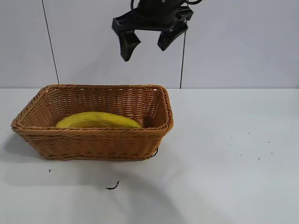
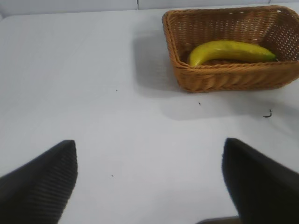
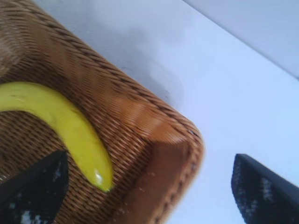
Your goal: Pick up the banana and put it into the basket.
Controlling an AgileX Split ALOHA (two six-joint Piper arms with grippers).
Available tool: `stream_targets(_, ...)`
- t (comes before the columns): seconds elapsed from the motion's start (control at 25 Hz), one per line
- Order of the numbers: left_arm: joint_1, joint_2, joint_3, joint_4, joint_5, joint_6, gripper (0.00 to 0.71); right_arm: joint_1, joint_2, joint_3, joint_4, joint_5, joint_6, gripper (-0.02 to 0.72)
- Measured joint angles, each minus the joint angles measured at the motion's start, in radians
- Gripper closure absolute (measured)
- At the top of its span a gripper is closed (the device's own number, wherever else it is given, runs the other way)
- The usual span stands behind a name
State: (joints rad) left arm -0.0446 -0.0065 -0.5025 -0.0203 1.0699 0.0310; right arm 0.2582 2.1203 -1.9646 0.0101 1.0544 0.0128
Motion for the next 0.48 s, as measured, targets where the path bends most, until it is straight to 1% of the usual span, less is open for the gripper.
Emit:
stream_targets(0.2, 0.000, 0.000, 0.000, 0.000, 0.000, 0.000, 0.075, -0.163, 0.000, 0.000, 0.000, 0.034, 0.007, 0.066)
stream_targets(0.32, 0.000, 0.000, 0.000, 0.000, 0.000, 0.000, 0.075, -0.242, 0.000, 0.000, 0.000, 0.056, 0.007, 0.067)
stream_targets(0.4, 0.000, 0.000, 0.000, 0.000, 0.000, 0.000, 0.075, -0.285, 0.000, 0.000, 0.000, 0.083, 0.007, 0.069)
stream_targets(0.48, 0.000, 0.000, 0.000, 0.000, 0.000, 0.000, 0.075, -0.313, 0.000, 0.000, -0.001, 0.127, -0.006, 0.069)
